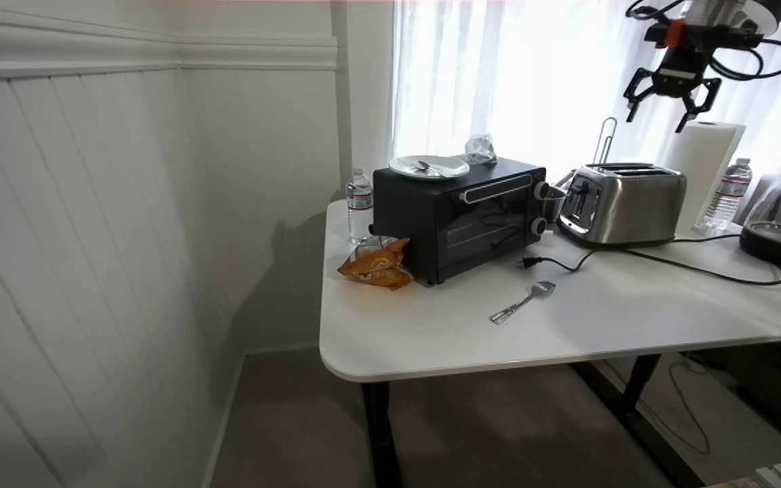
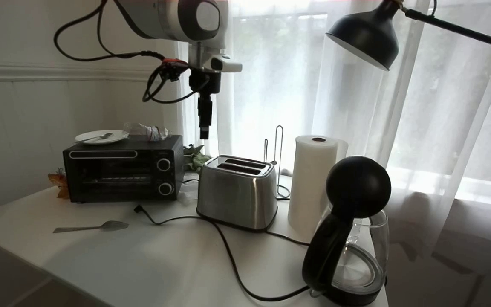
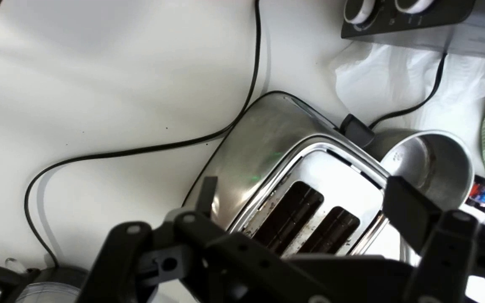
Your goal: Turn the toaster to have its cord facing the paper towel holder
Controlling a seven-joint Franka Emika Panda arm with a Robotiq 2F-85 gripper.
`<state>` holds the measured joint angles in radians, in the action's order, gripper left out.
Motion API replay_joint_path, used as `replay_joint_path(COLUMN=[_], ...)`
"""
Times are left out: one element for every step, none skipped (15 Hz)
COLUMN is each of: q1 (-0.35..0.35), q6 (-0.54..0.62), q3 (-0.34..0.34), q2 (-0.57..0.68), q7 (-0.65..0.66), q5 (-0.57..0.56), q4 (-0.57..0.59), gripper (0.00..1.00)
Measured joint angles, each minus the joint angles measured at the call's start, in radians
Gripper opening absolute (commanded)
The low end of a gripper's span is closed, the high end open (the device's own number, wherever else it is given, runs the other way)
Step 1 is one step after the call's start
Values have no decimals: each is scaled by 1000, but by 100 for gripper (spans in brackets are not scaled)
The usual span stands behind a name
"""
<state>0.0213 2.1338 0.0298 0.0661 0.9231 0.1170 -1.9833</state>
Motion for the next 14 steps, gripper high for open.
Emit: replay_joint_path(q1=[-15, -29, -40, -49, -55, -57, -58, -59, -60, -60, -60, -60, -60, -59], q6=[29, 55, 69, 72, 72, 69, 63, 57, 49, 43, 39, 36, 33, 28], q3=[-5, -6, -6, -5, -3, 0, 5, 11, 18, 24, 31, 37, 44, 50], q2=[17, 39, 62, 90, 120, 150, 180, 210, 241, 271, 299, 325, 350, 372], q7=[76, 154, 225, 293, 351, 393, 428, 457, 481, 500, 514, 528, 540, 551], q5=[-35, -74, -109, -142, -164, -176, -181, -181, -181, -181, -180, -180, -180, -179], q4=[9, 23, 40, 63, 90, 117, 145, 174, 204, 234, 263, 291, 319, 345], gripper=[100, 100, 100, 100, 100, 100, 100, 100, 100, 100, 100, 100, 100, 100])
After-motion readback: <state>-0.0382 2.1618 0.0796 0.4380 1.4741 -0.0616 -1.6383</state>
